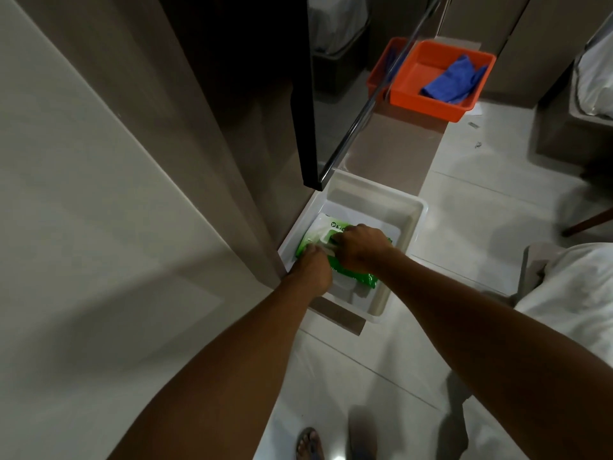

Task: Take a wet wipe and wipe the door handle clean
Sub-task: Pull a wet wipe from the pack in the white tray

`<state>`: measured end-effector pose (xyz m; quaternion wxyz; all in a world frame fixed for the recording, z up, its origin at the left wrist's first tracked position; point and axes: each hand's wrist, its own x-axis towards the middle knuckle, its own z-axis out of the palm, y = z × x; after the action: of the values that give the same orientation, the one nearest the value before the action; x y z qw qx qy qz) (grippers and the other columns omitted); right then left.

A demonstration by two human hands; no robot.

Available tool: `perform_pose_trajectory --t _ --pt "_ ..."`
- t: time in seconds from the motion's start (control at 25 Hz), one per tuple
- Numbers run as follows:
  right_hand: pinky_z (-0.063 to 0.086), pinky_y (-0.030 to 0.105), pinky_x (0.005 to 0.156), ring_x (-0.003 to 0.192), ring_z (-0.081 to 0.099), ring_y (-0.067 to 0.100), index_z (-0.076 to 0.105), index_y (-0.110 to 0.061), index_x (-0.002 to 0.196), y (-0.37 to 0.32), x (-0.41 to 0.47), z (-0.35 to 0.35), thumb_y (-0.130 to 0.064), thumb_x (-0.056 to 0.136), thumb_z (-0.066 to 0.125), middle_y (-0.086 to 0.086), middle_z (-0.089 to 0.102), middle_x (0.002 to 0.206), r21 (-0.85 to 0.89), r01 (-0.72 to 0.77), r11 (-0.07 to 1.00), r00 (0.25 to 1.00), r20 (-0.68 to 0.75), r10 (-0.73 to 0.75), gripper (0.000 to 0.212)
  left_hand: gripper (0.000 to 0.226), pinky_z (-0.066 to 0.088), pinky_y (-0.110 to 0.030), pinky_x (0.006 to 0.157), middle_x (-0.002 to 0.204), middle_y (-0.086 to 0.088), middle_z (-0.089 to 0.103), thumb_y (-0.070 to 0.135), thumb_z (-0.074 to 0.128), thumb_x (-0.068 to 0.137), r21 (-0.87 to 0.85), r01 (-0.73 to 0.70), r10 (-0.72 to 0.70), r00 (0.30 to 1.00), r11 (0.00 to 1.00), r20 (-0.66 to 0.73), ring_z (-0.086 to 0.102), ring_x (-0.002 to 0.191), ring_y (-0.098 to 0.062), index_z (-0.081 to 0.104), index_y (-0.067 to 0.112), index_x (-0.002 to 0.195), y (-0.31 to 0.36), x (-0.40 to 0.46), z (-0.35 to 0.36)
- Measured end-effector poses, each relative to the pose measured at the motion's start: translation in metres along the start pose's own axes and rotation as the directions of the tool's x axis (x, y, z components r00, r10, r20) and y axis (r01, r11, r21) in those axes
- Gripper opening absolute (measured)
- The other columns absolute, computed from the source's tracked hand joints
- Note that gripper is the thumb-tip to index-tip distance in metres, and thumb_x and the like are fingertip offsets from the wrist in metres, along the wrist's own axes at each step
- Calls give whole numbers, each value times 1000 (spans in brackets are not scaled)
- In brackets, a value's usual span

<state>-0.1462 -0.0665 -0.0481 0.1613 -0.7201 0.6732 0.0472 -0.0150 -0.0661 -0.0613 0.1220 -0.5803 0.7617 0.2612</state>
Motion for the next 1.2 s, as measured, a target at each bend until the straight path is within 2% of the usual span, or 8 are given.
perform_pose_trajectory --t 0.16,0.24,0.36,0.48,0.8,1.04,1.12,1.2 --pt "42 25 54 72 59 17 65 -17 97 21 0 -23 -34 95 57 3 65 89 394 -143 908 937 -240 252 20 66 39 -41 111 155 -19 28 8 56 91 -35 35 -32 998 999 59 40 135 -33 23 -4 147 0 -3 0" --pt "38 22 49 68 56 18 59 -17 96 23 -2 -24 -32 91 64 5 65 86 432 -170 886 891 -317 326 17 63 43 -41 106 152 -18 33 6 58 89 -66 46 -43 998 997 50 46 130 -33 29 -4 144 0 -3 1" --pt "55 32 68 84 63 24 61 -17 107 13 -6 -8 -27 89 69 11 68 106 466 -141 873 935 -226 272 22 58 45 -40 101 150 -16 34 6 57 90 -94 43 -40 999 995 33 50 125 -32 33 -2 142 0 -4 2" --pt "54 36 83 100 63 25 65 -13 114 6 -11 10 -29 86 72 12 65 118 461 -175 870 957 -126 259 32 65 41 -47 108 155 -14 26 9 56 91 -70 30 -29 999 997 22 43 132 -35 25 0 148 0 -7 3" --pt "56 32 71 76 63 20 73 -5 90 -1 6 7 -33 86 71 10 64 97 443 -256 859 939 -98 330 28 67 40 -50 110 159 -16 19 12 56 92 -27 17 -17 1000 999 26 38 136 -37 22 -1 149 -2 -5 4" --pt "52 28 73 82 61 18 76 -8 101 7 5 4 -18 88 71 4 66 94 651 -289 701 904 -54 423 17 68 44 -48 105 153 -18 30 10 60 89 -90 21 -24 999 996 -28 45 131 -37 26 -2 146 -1 -6 6" --pt "57 34 82 87 66 21 75 -6 100 13 2 0 -18 90 70 6 68 98 760 -281 586 879 -40 474 16 71 45 -46 103 153 -17 30 10 61 88 -95 33 -37 999 995 -32 47 129 -36 24 -2 147 -1 -5 6" --pt "61 42 79 80 71 24 73 -6 95 20 -2 -5 -19 92 68 11 72 98 849 -257 461 853 -25 521 14 70 45 -44 99 153 -16 29 11 62 87 -84 36 -38 999 996 -27 48 126 -34 26 -1 147 0 -4 6"
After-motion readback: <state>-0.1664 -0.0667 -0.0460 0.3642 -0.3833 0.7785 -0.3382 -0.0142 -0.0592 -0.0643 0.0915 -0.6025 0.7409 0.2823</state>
